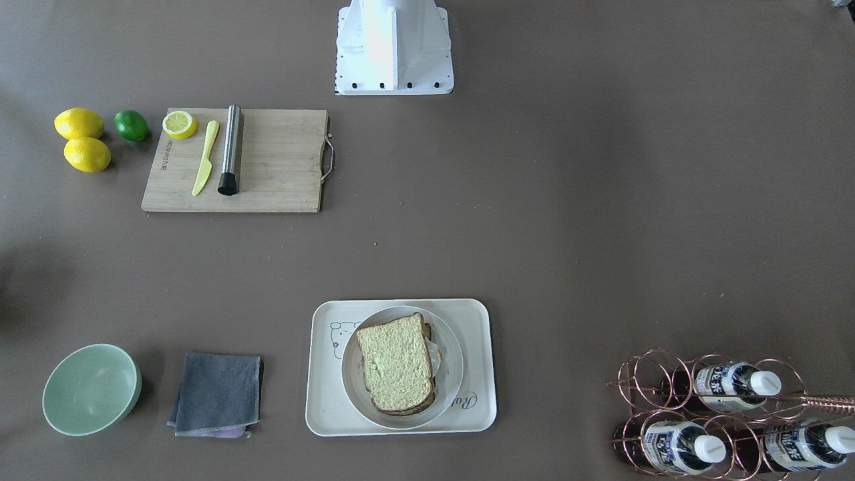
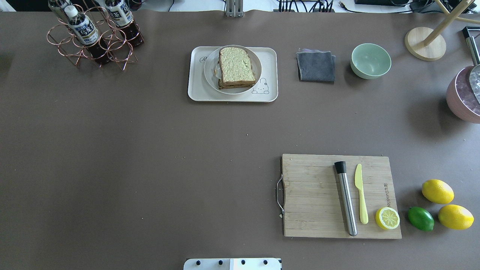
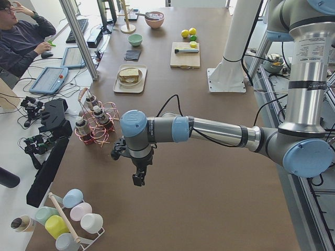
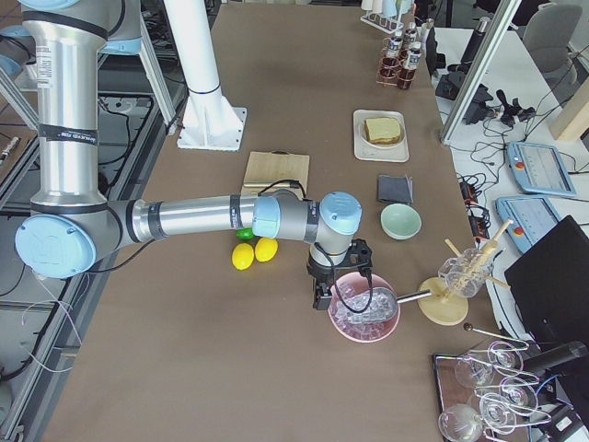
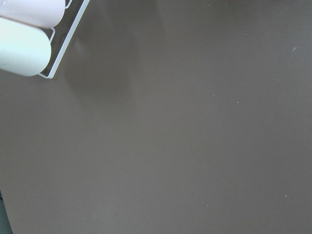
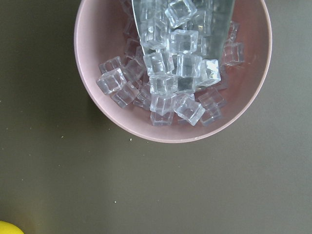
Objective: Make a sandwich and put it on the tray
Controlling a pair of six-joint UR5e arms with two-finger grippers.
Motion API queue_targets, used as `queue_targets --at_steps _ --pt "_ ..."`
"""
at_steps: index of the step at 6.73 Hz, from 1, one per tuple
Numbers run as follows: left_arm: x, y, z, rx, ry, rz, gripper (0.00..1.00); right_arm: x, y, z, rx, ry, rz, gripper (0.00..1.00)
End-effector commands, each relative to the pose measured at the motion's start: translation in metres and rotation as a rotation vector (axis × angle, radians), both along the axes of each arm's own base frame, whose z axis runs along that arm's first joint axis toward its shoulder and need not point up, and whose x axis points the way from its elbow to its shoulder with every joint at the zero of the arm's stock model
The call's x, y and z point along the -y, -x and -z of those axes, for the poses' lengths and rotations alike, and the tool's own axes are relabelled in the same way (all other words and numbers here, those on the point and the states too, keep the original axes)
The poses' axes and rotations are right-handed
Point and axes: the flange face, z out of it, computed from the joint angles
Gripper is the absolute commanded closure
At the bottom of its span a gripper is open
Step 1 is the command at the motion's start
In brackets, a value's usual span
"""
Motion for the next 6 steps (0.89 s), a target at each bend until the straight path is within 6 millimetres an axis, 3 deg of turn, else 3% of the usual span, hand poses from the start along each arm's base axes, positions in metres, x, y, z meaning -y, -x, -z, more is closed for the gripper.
queue_targets --at_steps 1,6 --pt "-0.008 0.007 -0.027 -0.004 0.049 0.018 0.02 -0.001 0.000 -0.002 -0.001 0.004 -0.001 0.00" --pt "0.001 0.009 -0.015 -0.010 0.097 0.108 0.02 -0.004 -0.002 -0.004 -0.001 0.013 -0.008 0.00"
